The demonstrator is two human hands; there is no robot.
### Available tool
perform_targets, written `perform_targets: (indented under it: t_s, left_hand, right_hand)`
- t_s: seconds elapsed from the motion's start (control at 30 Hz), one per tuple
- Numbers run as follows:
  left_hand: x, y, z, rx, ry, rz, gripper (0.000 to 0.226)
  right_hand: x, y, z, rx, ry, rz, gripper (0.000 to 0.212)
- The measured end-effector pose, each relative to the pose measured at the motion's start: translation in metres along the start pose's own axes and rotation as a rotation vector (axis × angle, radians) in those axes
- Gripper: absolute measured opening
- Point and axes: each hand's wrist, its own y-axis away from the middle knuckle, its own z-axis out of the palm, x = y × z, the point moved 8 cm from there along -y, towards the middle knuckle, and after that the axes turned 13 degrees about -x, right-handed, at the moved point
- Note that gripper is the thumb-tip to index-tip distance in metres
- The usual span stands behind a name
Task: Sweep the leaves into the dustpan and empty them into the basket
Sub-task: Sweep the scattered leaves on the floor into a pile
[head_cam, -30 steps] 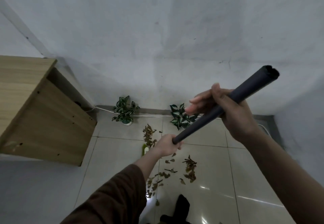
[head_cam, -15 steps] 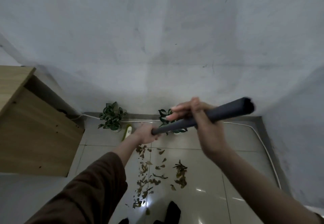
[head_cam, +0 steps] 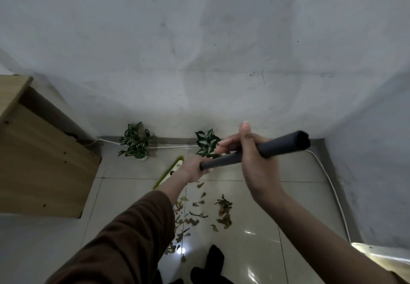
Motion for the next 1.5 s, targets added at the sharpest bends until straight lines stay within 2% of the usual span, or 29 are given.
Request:
perform_targets:
  t_s: [0.03,0.07,0.13,0.17,0.27,0.37,0.43,0.67,0.83,1.03,1.33,1.5]
  left_hand:
    - [0.006,0.007,0.004,-0.039,0.076,-0.027,0.009]
    - [0.013,0.011,0.008,-0.026,0.105,-0.004,0.006]
    - [0.024,0.021,0.015,-0.036,0.165,0.018,0.024]
    - [0.028,0.027,0.021,-0.056,0.195,0.007,0.025]
    - [0.043,0.046,0.033,-0.09,0.227,0.097,0.006]
    - [0.046,0.061,0.04,-0.097,0.266,0.158,0.029]
    - [0.052,0.079,0.038,-0.079,0.281,0.2,0.033]
    - [0.035,0.164,0.041,0.031,0.448,0.315,0.031]
    - [-0.008,0.218,0.068,0.022,0.531,0.247,0.034]
    - [-0.054,0.266,0.105,0.065,0.519,0.176,0.034]
    - [-0.113,0.285,0.161,0.015,0.529,-0.013,0.037]
    - [-0.106,0.262,0.173,-0.028,0.547,-0.076,0.032]
  right_hand:
    - [-0.007,0.001,-0.002,0.013,-0.021,-0.022,0.051]
    - [-0.014,0.003,-0.003,0.026,-0.048,-0.042,0.051]
    - [-0.027,0.007,-0.004,0.048,-0.098,-0.09,0.051]
    - [-0.034,0.011,-0.004,0.057,-0.112,-0.118,0.05]
    - [-0.051,0.024,0.002,0.042,-0.124,-0.169,0.045]
    - [-0.065,0.039,0.012,-0.008,-0.144,-0.181,0.042]
    - [-0.078,0.05,0.017,-0.028,-0.157,-0.2,0.042]
    - [-0.123,0.098,0.068,-0.293,-0.199,-0.251,0.05]
    - [-0.118,0.135,0.121,-0.494,-0.2,-0.196,0.049]
    - [-0.096,0.17,0.162,-0.695,-0.263,-0.166,0.051]
    - [-0.03,0.2,0.186,-0.786,-0.292,-0.034,0.045]
    - [-0.018,0.195,0.168,-0.771,-0.251,-0.012,0.046]
